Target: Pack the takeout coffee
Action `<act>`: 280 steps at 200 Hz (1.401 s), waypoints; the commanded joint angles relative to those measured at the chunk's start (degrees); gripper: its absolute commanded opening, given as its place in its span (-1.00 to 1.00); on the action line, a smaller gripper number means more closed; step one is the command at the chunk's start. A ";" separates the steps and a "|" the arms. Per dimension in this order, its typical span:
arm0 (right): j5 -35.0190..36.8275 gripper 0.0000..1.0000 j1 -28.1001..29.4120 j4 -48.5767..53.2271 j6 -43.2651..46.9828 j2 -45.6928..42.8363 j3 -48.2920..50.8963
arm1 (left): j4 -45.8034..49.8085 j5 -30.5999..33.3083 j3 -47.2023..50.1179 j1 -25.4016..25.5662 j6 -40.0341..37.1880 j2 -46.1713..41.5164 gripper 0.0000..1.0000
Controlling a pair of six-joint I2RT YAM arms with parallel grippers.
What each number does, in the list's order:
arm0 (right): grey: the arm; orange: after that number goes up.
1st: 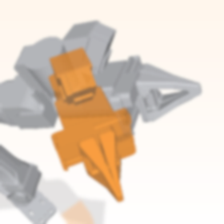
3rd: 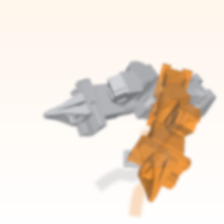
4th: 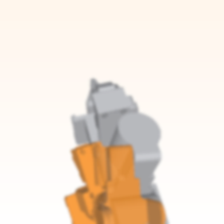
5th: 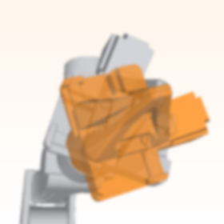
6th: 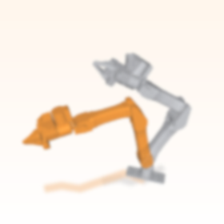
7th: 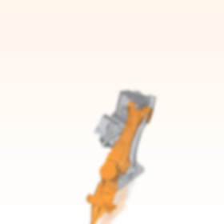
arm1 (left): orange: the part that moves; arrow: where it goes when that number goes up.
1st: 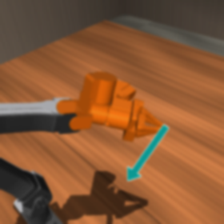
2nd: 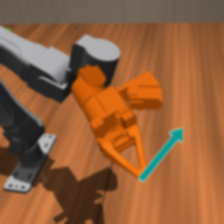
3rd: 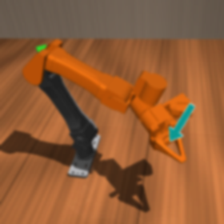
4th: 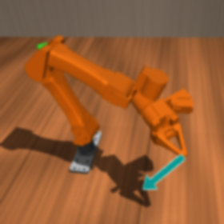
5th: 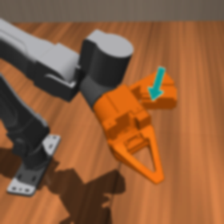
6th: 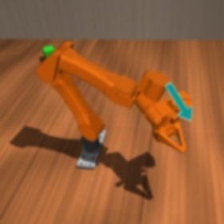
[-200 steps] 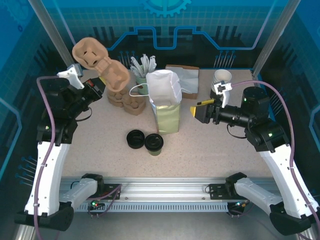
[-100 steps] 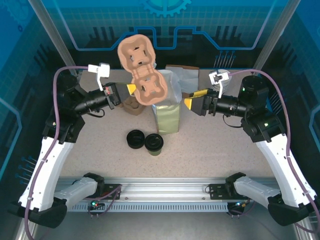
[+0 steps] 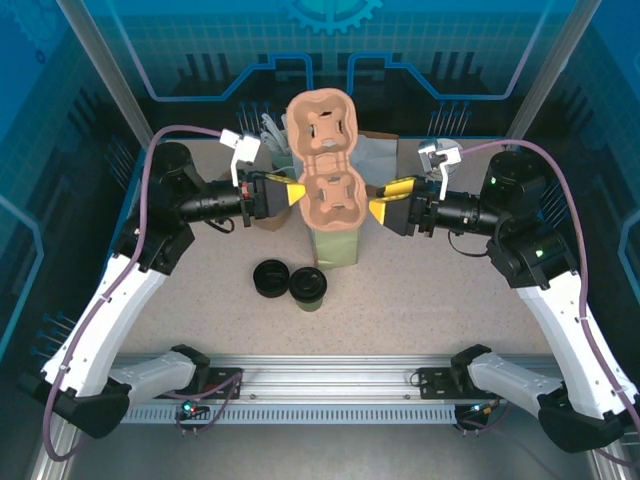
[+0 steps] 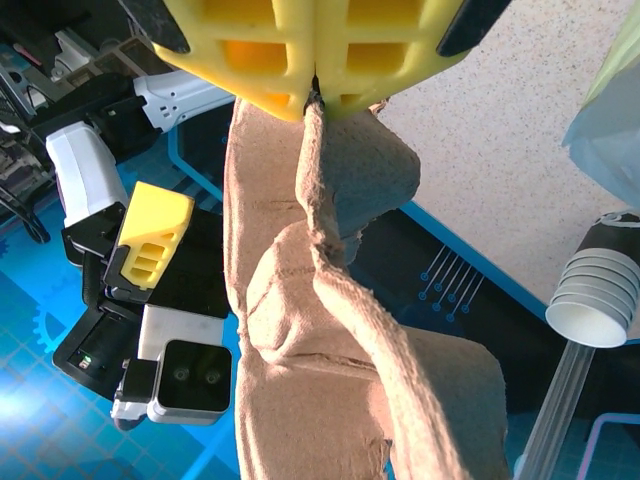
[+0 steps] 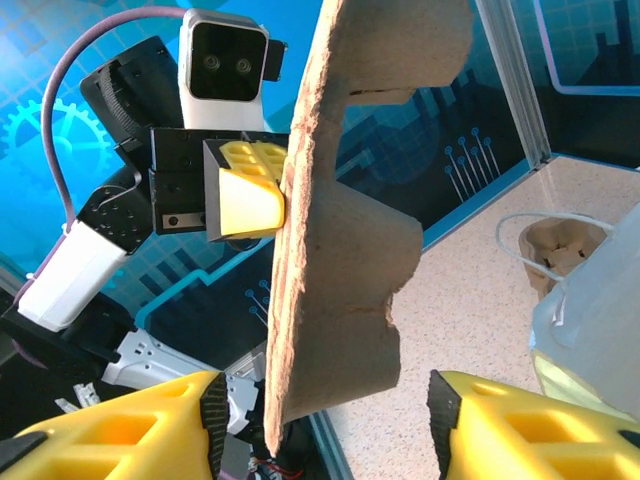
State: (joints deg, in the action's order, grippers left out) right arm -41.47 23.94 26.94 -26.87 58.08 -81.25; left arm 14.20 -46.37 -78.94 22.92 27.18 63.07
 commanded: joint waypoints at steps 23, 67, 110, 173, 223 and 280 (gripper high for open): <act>-1.87 0.06 1.49 0.75 1.09 -0.17 -1.81 | -1.99 -1.00 -0.78 2.02 -2.45 0.80 -0.97; -1.59 -0.06 2.29 0.48 1.43 0.10 -1.72 | -1.11 -0.39 -1.21 3.18 -3.24 1.65 -0.99; -1.62 -0.25 2.75 1.00 1.41 0.71 -1.63 | -0.92 0.16 -1.44 3.62 -3.67 1.96 -0.99; 1.59 -1.00 2.73 3.55 1.34 1.50 -2.23 | -0.99 0.24 -1.40 4.15 -3.96 2.15 -0.95; 7.84 -1.00 2.77 9.89 2.89 0.56 -3.73 | 1.89 3.59 -2.46 4.39 -7.04 0.64 -0.04; 17.21 -1.00 2.60 23.37 1.97 -0.13 -6.81 | 13.33 14.44 -7.85 5.89 -17.33 0.60 0.12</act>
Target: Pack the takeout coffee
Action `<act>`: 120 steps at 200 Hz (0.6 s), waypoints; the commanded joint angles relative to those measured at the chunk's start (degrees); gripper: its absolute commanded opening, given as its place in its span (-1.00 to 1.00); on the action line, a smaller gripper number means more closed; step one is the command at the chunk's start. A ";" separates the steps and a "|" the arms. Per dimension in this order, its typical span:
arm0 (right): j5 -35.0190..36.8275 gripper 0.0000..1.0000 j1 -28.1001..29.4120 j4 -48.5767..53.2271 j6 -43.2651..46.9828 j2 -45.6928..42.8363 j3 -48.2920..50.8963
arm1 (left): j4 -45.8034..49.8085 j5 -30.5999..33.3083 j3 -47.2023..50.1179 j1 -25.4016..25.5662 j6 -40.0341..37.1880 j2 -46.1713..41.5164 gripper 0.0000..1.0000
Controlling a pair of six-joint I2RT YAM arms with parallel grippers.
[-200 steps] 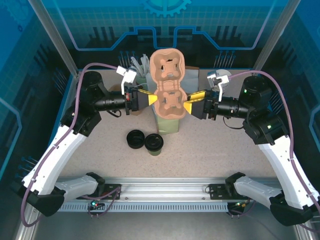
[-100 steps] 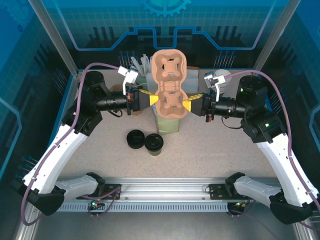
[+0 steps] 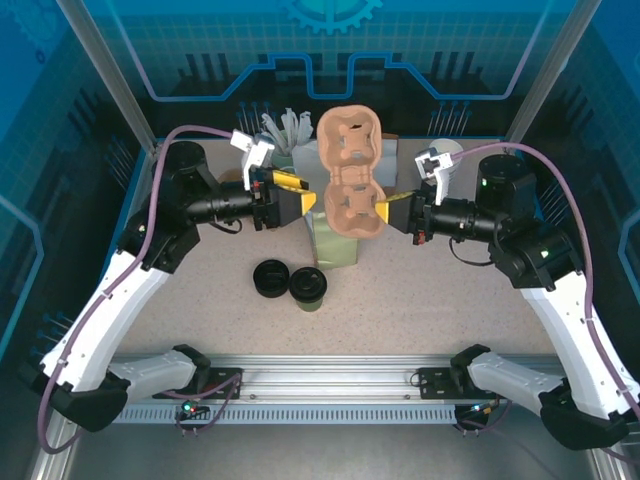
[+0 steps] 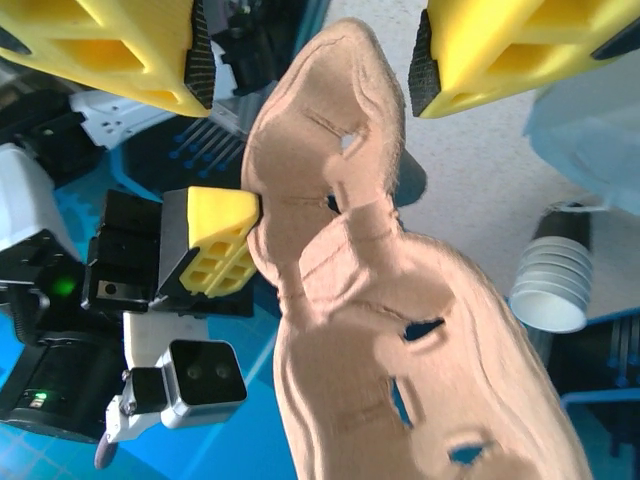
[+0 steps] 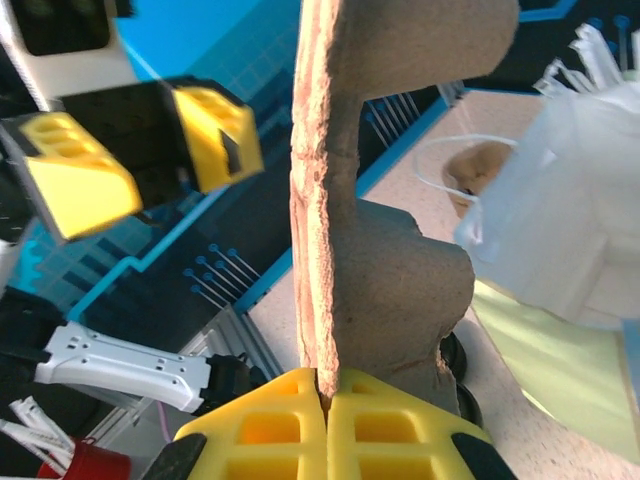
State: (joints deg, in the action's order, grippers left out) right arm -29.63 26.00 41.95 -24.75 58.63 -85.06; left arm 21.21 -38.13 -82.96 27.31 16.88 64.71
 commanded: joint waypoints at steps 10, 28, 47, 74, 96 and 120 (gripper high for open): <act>5.97 -1.00 0.53 11.35 -0.63 -0.06 -3.91 | 8.21 8.98 -5.13 2.73 -9.48 -0.68 0.12; 5.26 -1.00 0.54 15.78 -1.93 1.40 -5.81 | 11.54 13.12 -7.84 5.49 -14.71 0.86 0.11; 2.82 -1.00 0.62 19.68 -2.89 3.40 -7.88 | 15.67 16.80 -11.83 9.21 -20.21 4.06 0.11; 2.24 -1.00 0.98 24.61 -4.03 5.72 -9.68 | 21.27 20.49 -17.19 13.41 -27.55 9.40 0.11; 1.79 -1.00 1.40 26.45 -4.15 6.23 -9.22 | 23.64 21.44 -18.99 15.12 -32.32 12.61 0.10; 1.27 -1.00 2.01 27.03 -4.10 6.14 -8.40 | 25.90 22.04 -19.41 16.82 -38.16 14.97 0.12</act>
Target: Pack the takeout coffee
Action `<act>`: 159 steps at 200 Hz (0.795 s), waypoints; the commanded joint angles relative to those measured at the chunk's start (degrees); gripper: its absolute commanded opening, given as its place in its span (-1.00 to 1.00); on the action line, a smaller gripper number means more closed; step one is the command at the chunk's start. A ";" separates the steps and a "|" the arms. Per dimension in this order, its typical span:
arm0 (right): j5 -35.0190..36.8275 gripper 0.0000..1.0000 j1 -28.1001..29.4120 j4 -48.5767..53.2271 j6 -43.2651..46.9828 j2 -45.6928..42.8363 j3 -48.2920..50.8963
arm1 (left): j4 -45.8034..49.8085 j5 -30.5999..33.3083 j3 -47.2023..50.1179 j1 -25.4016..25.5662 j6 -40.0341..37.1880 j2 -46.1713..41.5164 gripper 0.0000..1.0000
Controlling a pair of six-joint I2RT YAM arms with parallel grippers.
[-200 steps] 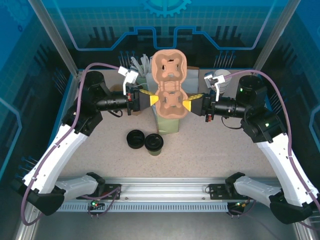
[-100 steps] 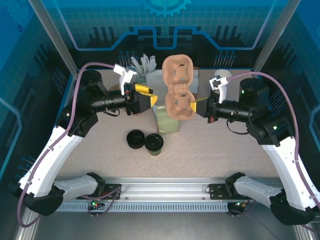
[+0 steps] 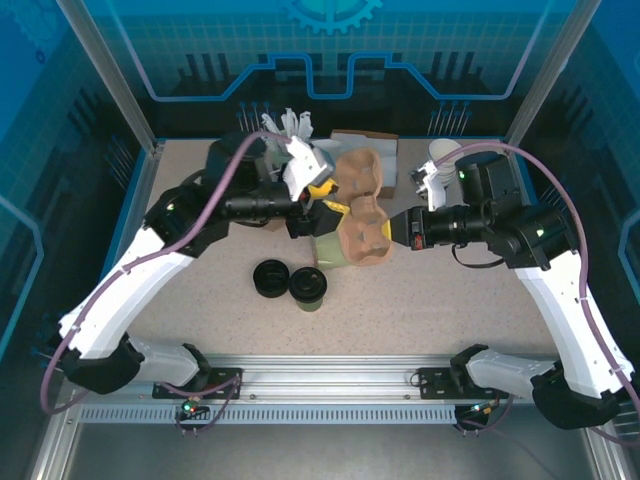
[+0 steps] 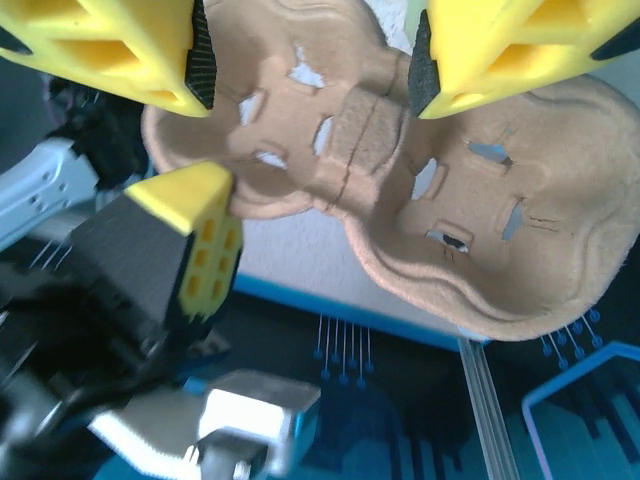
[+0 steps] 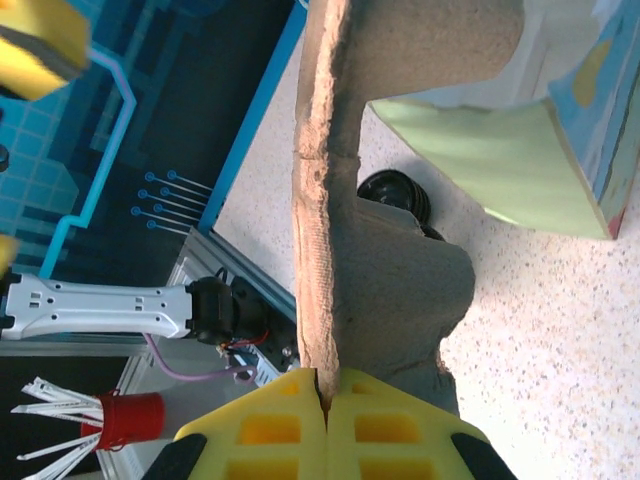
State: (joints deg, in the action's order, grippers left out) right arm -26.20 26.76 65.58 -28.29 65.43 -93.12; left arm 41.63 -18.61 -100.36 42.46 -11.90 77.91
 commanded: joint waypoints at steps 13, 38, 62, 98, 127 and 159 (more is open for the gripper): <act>-2.27 -1.00 1.61 3.58 -0.45 -0.57 -0.06 | 6.37 2.85 -1.84 2.15 -11.93 2.78 0.14; -2.72 -1.00 2.45 3.57 -0.43 -0.37 0.31 | 6.79 4.05 -1.10 2.57 -13.64 4.26 0.17; -2.89 -1.00 3.19 3.58 -0.18 0.08 0.60 | 5.42 4.71 0.26 3.10 -14.26 4.45 0.18; -3.32 -1.00 4.08 3.25 -0.18 0.58 1.19 | 3.08 4.53 2.72 3.36 -14.47 4.39 0.17; -3.60 -1.00 4.43 2.89 -0.43 0.56 1.69 | 1.97 4.21 3.88 3.48 -14.60 4.71 0.14; -3.76 -1.00 4.61 2.47 -0.62 0.46 2.35 | 1.12 4.09 4.74 3.52 -14.82 5.21 0.07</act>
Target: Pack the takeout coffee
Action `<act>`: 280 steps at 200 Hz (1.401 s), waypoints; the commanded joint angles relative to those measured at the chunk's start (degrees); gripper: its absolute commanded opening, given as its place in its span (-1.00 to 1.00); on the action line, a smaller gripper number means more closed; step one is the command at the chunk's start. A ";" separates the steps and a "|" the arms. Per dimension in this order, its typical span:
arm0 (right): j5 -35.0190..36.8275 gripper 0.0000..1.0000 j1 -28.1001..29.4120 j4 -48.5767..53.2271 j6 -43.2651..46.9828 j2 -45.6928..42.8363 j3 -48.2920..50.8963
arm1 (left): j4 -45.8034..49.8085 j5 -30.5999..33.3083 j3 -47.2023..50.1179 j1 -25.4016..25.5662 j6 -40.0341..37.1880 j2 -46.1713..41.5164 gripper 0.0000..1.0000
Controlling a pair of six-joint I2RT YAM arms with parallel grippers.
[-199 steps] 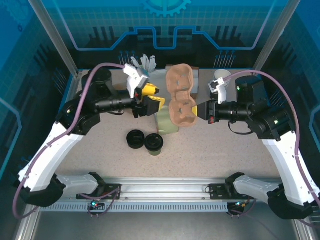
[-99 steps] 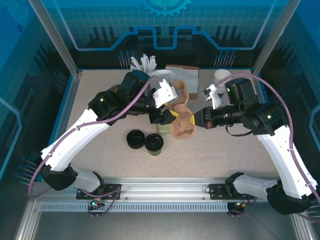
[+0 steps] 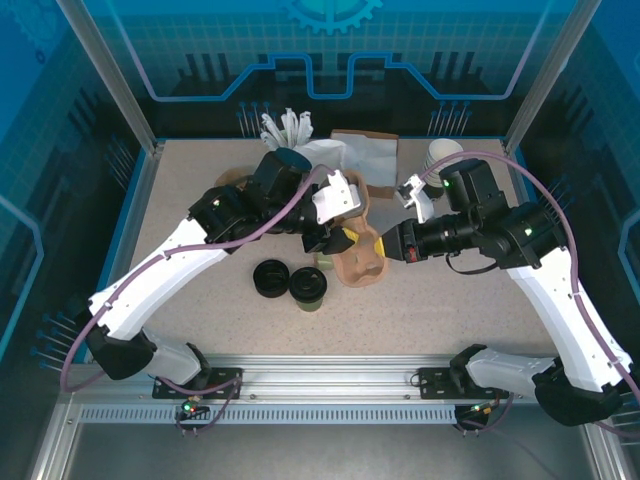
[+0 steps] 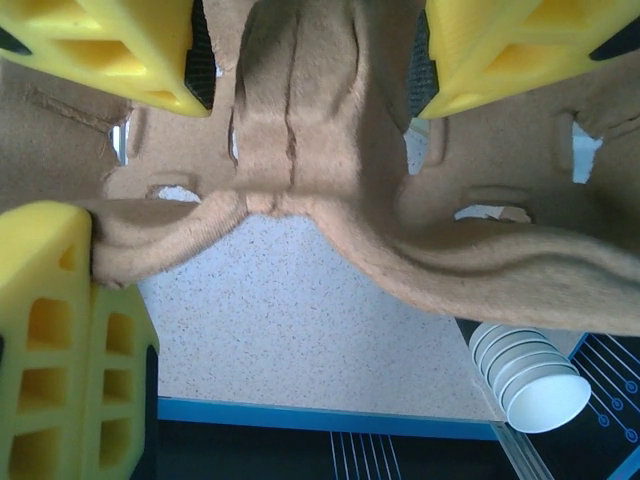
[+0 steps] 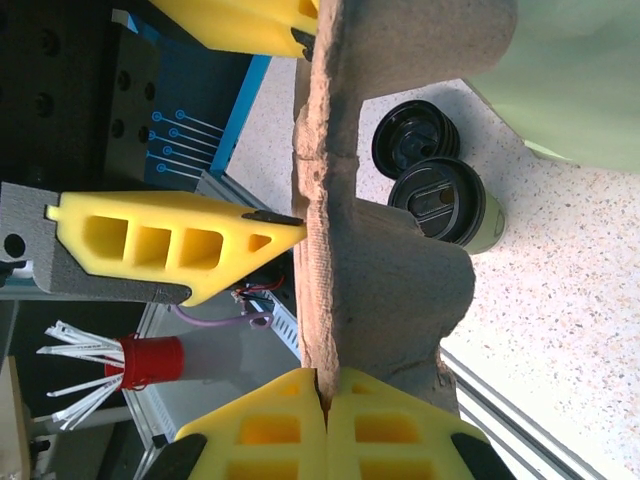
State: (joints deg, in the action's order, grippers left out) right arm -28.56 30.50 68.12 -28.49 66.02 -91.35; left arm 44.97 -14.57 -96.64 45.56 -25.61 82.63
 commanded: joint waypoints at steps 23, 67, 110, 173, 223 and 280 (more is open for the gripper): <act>-1.59 -1.00 0.92 -0.35 -0.69 -0.10 0.91 | -3.72 -0.70 2.31 0.53 -1.20 0.31 0.06; -1.50 -1.00 0.93 -0.62 -1.04 -0.27 0.91 | -4.03 -0.91 3.79 0.65 -1.63 0.39 0.05; -1.51 -1.00 0.95 -0.79 -1.33 -0.46 1.19 | -3.48 -0.29 4.44 0.76 -1.65 0.38 -0.06; -0.46 -0.88 0.96 -0.88 -1.68 -0.85 1.36 | -4.87 -0.25 5.50 0.80 -1.55 -1.28 -0.27; 1.29 -0.40 0.88 0.71 -0.15 -0.90 0.09 | -5.09 0.64 6.07 0.71 -0.44 -3.06 -0.29; 9.51 -0.07 -2.69 1.82 2.65 0.16 -5.31 | -3.92 3.90 6.80 -1.24 1.03 -6.25 -0.28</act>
State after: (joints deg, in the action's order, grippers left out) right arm -23.66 29.65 69.19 -27.81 65.87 -93.54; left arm 40.84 -12.62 -90.83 45.67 -25.58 79.44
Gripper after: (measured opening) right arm 0.459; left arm 0.357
